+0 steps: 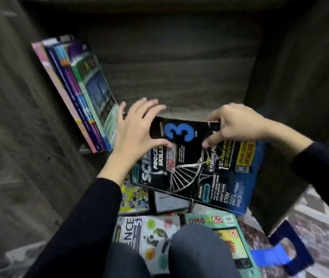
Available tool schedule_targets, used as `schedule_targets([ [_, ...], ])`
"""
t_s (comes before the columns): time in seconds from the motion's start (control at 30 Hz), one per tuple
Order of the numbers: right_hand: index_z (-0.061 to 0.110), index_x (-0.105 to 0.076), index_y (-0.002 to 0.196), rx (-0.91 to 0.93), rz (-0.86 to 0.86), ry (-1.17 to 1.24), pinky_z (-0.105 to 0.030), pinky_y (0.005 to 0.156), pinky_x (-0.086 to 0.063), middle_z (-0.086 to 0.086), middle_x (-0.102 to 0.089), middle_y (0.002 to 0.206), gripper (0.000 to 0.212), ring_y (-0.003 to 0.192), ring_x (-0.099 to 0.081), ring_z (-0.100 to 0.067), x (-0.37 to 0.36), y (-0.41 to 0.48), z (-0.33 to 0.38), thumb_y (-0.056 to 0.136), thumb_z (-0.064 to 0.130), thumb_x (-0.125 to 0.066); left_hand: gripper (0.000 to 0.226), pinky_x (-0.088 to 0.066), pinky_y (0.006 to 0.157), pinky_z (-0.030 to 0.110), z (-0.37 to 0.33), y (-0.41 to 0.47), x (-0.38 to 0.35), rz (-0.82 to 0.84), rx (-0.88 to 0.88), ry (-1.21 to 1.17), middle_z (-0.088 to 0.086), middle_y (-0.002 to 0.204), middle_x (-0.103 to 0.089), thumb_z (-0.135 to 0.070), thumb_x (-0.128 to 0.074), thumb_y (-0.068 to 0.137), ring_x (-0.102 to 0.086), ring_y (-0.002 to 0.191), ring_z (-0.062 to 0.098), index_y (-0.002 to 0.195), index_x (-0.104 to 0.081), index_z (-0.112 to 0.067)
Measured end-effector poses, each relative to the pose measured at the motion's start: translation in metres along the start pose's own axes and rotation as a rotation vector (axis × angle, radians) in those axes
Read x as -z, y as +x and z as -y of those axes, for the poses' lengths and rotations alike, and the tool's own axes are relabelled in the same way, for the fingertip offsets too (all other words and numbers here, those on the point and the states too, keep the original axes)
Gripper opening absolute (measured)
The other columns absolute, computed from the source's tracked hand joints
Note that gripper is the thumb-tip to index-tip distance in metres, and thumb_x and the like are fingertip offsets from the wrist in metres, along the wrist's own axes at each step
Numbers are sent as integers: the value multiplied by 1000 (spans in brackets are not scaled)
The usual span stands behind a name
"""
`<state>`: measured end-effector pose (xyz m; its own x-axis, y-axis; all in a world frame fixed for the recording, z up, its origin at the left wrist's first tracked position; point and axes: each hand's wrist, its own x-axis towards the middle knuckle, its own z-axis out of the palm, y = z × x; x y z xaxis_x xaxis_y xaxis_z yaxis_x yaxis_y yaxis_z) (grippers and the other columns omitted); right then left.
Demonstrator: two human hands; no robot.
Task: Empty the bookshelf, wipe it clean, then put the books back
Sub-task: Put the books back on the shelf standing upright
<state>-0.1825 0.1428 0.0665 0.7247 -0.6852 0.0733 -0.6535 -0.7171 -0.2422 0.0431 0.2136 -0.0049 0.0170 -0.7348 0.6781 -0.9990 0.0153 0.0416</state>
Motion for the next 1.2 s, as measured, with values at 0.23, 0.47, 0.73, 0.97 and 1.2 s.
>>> schedule_targets([
  [0.23, 22, -76, 85, -116, -219, 418, -48, 86, -53, -5, -74, 77, 31, 80, -71, -23, 37, -14, -19, 58, 34, -86, 107, -5, 115, 53, -61, -29, -30, -315, 813, -571, 4, 159, -7, -59, -69, 70, -6, 145, 21, 151, -8, -24],
  [0.47, 25, -77, 72, -288, -401, 762, -51, 84, -55, -4, -74, 74, 30, 77, -72, -25, 1, 10, -37, 48, 35, -89, 66, -55, 77, 38, -87, -35, -45, 389, 1295, -1877, 12, 104, -71, -63, -54, 78, -69, 93, 26, 117, -62, -10],
  [0.73, 6, -71, 80, -550, -467, 1173, -32, 64, -59, -11, -74, 75, 20, 59, -69, -20, -68, 34, -60, 64, 4, -84, 141, -49, 92, 53, -53, -26, -82, 273, 1355, -1514, 18, 136, -48, -68, -84, 22, -57, 115, 33, 138, -27, -12],
  [0.97, 2, -70, 81, -720, -408, 1260, -37, 63, -60, -12, -73, 70, 29, 61, -71, -26, -115, 50, -90, 60, 10, -88, 111, -26, 111, 42, -32, -16, -97, 403, 1285, -1301, 14, 155, -21, -46, -75, 73, -25, 141, 30, 149, -7, -3],
  [1.2, 5, -71, 88, -792, -345, 1257, -47, 81, -57, -9, -74, 80, 76, 75, -72, -28, -153, 72, -111, 24, 41, -93, 43, -56, 82, 45, -11, -14, -109, 462, 1320, -1611, 13, 105, -71, -37, -72, 77, -69, 91, 28, 109, -64, -10],
])
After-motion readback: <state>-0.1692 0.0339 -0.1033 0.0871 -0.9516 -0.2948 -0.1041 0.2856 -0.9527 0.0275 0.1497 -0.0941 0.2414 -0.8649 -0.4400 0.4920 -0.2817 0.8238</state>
